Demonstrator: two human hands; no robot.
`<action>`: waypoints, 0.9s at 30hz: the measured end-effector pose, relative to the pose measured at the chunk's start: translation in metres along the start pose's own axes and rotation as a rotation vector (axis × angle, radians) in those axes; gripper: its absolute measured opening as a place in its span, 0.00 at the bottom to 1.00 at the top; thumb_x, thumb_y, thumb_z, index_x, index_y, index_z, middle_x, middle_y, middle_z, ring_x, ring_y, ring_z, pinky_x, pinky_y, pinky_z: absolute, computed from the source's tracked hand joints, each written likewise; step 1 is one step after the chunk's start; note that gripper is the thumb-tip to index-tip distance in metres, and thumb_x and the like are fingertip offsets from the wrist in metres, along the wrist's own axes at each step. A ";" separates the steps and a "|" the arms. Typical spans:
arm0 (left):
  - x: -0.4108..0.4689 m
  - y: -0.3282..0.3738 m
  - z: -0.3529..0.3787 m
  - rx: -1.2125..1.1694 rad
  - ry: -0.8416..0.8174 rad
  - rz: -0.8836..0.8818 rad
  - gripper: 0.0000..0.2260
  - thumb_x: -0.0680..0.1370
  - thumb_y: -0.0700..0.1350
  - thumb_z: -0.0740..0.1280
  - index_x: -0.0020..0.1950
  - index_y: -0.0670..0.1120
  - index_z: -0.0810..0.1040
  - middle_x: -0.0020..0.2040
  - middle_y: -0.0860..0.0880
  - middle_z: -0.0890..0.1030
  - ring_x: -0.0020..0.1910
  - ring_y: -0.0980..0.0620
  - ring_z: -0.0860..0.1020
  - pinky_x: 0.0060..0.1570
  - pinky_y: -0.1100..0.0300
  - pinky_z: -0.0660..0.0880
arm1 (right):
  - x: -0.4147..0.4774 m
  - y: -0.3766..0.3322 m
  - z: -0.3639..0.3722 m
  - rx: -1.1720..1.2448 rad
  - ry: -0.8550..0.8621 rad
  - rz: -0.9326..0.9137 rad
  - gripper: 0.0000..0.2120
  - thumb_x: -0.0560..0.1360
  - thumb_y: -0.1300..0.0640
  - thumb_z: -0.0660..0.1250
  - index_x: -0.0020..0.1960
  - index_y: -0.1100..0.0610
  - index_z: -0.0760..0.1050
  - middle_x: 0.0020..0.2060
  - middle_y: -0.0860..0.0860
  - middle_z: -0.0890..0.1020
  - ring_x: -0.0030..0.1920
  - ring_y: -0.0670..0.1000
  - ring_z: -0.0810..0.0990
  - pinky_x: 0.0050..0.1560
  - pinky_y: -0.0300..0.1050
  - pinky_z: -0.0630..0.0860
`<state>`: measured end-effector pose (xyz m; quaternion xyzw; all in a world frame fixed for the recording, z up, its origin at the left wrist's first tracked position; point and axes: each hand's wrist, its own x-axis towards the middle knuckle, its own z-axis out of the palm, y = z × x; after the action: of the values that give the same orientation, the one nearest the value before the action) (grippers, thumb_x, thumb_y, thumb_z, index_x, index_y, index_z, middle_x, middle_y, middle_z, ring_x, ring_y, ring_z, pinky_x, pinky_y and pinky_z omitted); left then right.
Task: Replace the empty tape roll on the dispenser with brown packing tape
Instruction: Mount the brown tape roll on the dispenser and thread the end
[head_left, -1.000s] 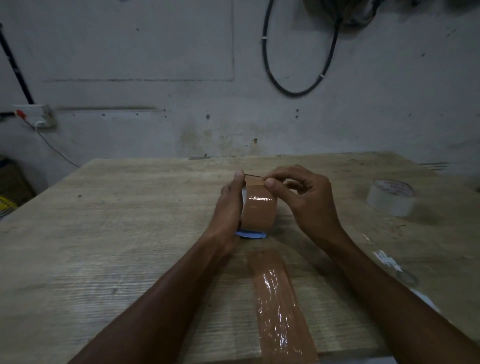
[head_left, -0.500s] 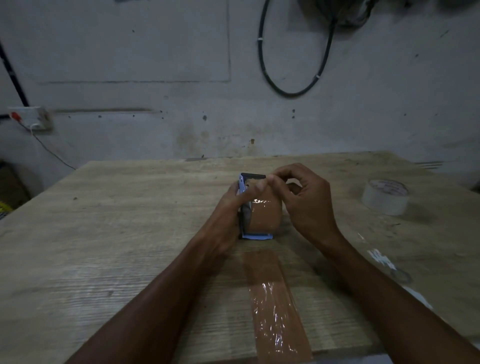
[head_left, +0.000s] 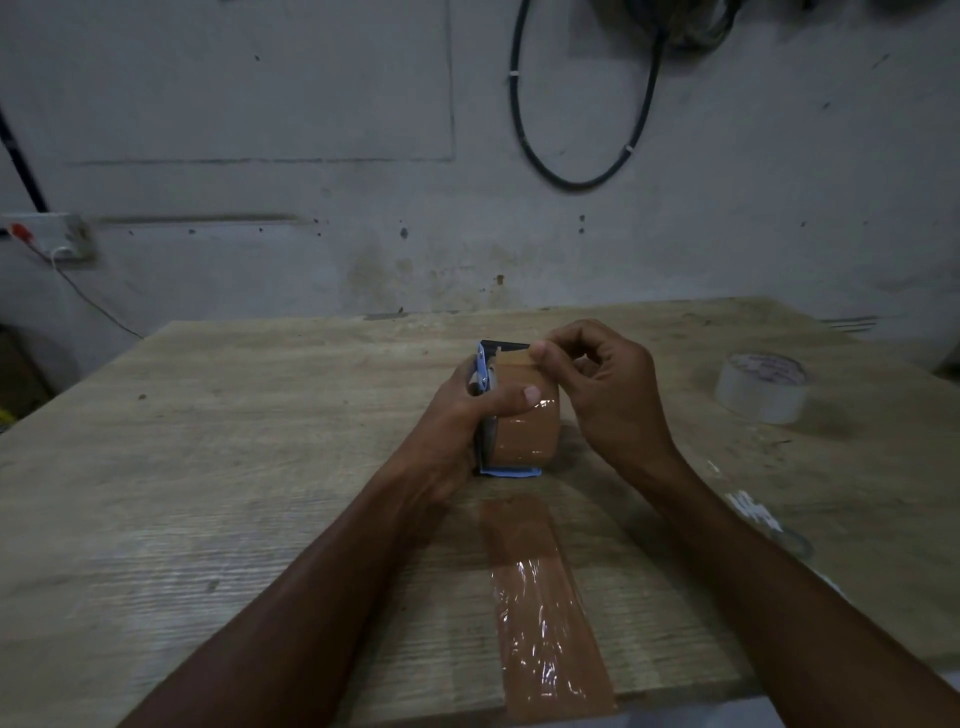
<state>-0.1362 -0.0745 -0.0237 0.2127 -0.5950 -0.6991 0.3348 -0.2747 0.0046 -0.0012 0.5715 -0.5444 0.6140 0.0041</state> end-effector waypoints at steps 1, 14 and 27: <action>0.000 0.000 0.000 -0.008 -0.007 0.000 0.38 0.59 0.49 0.78 0.68 0.46 0.73 0.58 0.41 0.82 0.49 0.45 0.84 0.44 0.50 0.80 | 0.000 -0.001 0.000 0.017 0.001 0.009 0.03 0.77 0.58 0.70 0.45 0.56 0.79 0.40 0.51 0.82 0.42 0.52 0.82 0.45 0.56 0.81; -0.001 -0.002 0.004 0.027 -0.066 0.026 0.42 0.58 0.46 0.80 0.71 0.49 0.70 0.64 0.38 0.77 0.58 0.38 0.80 0.56 0.38 0.78 | 0.001 -0.003 0.003 0.187 0.082 0.162 0.06 0.78 0.60 0.68 0.44 0.61 0.79 0.39 0.56 0.83 0.40 0.51 0.82 0.45 0.53 0.81; 0.004 -0.003 0.008 -0.115 0.066 -0.072 0.36 0.65 0.53 0.78 0.70 0.46 0.72 0.60 0.40 0.82 0.51 0.43 0.84 0.46 0.48 0.80 | -0.001 -0.007 0.004 -0.006 0.043 -0.003 0.06 0.78 0.58 0.69 0.46 0.61 0.81 0.38 0.49 0.83 0.39 0.47 0.83 0.42 0.45 0.82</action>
<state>-0.1445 -0.0717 -0.0243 0.2370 -0.5344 -0.7364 0.3406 -0.2671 0.0053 0.0015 0.5590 -0.5453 0.6244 0.0184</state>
